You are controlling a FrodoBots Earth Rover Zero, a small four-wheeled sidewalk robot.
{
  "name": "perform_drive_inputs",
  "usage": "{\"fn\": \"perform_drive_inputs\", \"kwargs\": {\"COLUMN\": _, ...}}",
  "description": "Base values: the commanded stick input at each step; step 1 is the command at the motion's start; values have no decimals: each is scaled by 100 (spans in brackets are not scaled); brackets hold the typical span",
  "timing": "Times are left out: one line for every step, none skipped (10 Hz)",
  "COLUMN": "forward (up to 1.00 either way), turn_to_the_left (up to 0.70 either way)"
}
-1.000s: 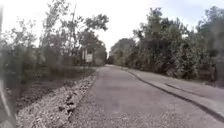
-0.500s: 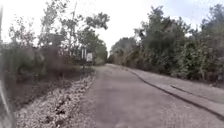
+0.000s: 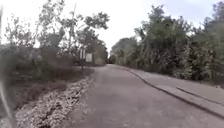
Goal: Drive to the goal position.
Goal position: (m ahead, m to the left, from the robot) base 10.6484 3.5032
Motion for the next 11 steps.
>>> {"fn": "perform_drive_inputs", "kwargs": {"forward": 66, "turn_to_the_left": 0}}
{"fn": "perform_drive_inputs", "kwargs": {"forward": 70, "turn_to_the_left": 0}}
{"fn": "perform_drive_inputs", "kwargs": {"forward": 70, "turn_to_the_left": 0}}
{"fn": "perform_drive_inputs", "kwargs": {"forward": 70, "turn_to_the_left": 0}}
{"fn": "perform_drive_inputs", "kwargs": {"forward": 70, "turn_to_the_left": 0}}
{"fn": "perform_drive_inputs", "kwargs": {"forward": 70, "turn_to_the_left": 35}}
{"fn": "perform_drive_inputs", "kwargs": {"forward": 70, "turn_to_the_left": 25}}
{"fn": "perform_drive_inputs", "kwargs": {"forward": 70, "turn_to_the_left": 15}}
{"fn": "perform_drive_inputs", "kwargs": {"forward": 70, "turn_to_the_left": 5}}
{"fn": "perform_drive_inputs", "kwargs": {"forward": 70, "turn_to_the_left": 0}}
{"fn": "perform_drive_inputs", "kwargs": {"forward": 70, "turn_to_the_left": 0}}
